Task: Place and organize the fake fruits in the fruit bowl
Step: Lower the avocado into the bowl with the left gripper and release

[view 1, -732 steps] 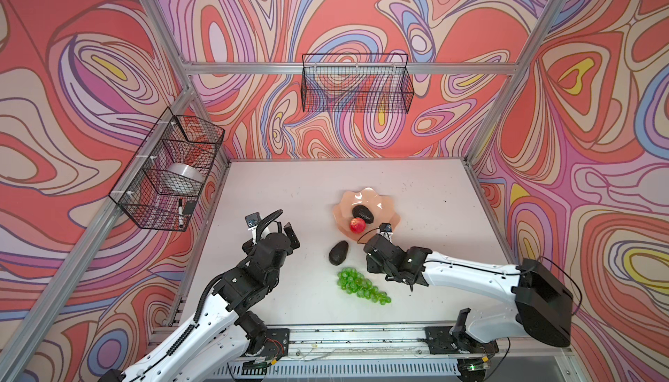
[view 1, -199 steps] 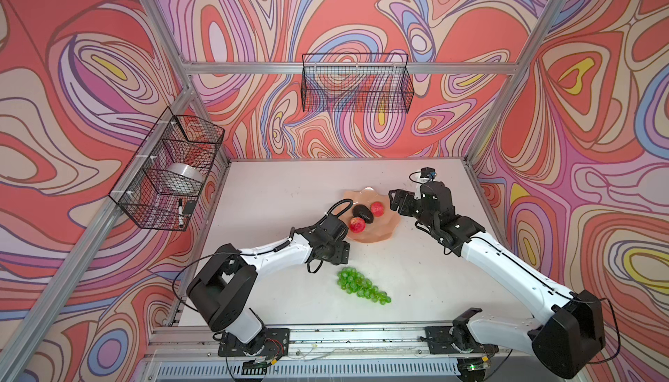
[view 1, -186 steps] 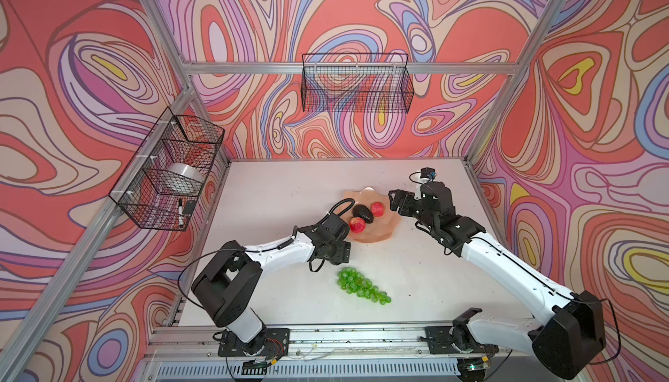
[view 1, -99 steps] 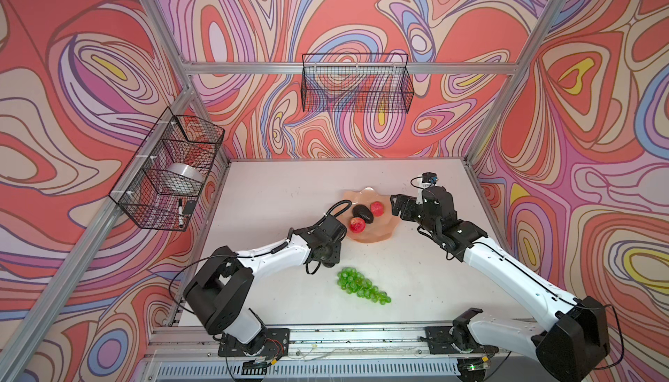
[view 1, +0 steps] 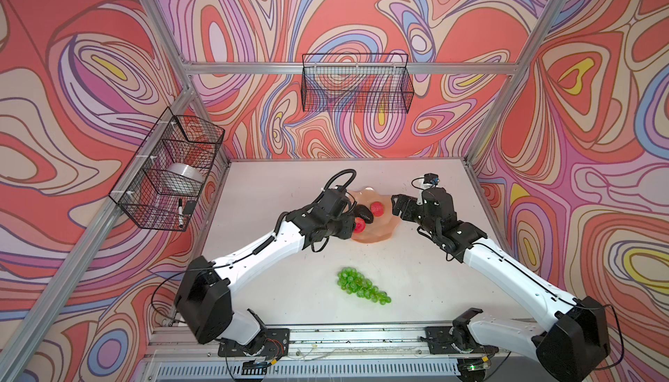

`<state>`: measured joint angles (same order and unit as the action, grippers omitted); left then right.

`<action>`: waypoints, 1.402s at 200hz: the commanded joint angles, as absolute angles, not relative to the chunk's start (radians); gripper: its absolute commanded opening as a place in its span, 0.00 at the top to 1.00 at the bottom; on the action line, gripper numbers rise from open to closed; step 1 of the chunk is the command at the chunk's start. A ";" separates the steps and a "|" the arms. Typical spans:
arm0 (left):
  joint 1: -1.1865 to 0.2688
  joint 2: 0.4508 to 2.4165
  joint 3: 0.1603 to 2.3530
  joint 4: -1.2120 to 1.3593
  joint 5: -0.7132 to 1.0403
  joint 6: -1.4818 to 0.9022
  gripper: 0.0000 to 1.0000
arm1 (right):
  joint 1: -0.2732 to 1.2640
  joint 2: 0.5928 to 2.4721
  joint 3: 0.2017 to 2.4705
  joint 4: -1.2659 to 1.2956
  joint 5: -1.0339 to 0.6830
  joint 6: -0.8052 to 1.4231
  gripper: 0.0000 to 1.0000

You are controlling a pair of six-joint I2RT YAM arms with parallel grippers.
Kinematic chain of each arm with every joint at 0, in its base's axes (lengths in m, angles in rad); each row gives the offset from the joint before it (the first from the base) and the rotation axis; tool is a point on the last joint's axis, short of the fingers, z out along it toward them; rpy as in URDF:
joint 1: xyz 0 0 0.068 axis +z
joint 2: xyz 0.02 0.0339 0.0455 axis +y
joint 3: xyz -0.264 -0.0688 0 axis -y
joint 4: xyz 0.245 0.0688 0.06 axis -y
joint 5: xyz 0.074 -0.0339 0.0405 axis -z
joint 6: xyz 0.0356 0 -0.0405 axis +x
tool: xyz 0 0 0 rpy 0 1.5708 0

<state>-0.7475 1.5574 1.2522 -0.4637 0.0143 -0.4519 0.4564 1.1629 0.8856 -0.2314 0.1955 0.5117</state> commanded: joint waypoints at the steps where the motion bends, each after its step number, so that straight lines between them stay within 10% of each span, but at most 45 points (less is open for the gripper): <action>1: -0.758 1.674 1.354 -0.480 0.079 -0.402 0.54 | 0.451 1.104 0.855 -0.252 0.231 0.533 0.03; 124: -0.817 2.111 1.734 -0.571 0.029 -0.340 0.53 | 0.450 1.022 0.773 -0.288 0.232 0.562 0.03; 280: -0.816 2.061 1.742 -0.577 -0.021 -0.381 0.32 | 0.451 1.032 0.799 -0.319 0.258 0.542 0.03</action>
